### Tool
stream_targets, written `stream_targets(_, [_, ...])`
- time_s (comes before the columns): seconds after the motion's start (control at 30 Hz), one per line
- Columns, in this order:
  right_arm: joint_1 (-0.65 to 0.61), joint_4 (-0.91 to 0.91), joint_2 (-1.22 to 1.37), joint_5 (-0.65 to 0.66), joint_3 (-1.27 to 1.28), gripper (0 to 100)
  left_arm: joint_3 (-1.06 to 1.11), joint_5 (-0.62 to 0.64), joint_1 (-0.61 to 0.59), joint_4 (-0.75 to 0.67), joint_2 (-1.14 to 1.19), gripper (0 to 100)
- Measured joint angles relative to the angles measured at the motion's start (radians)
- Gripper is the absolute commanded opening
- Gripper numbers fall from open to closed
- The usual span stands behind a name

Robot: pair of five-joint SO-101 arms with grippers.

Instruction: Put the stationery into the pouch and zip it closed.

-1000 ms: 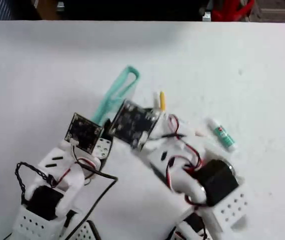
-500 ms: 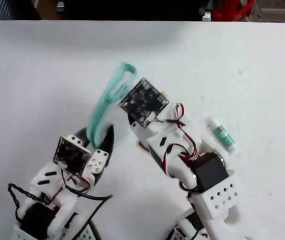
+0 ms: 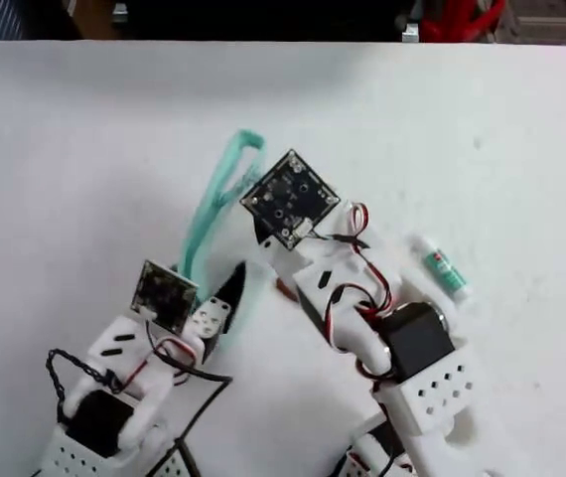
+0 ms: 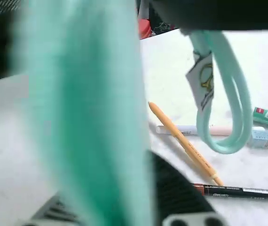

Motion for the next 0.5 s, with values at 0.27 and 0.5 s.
stream_targets(0.27, [-0.048, 0.135, 0.0, -0.003, -0.061, 1.9, -0.046, -0.071, 0.005, 0.046, 0.008, 2])
stream_targets(0.5, [-0.284, 0.377, -0.002, -0.068, -0.304, 1.9, -0.146, -0.08, 0.005, 0.144, 0.008, 2])
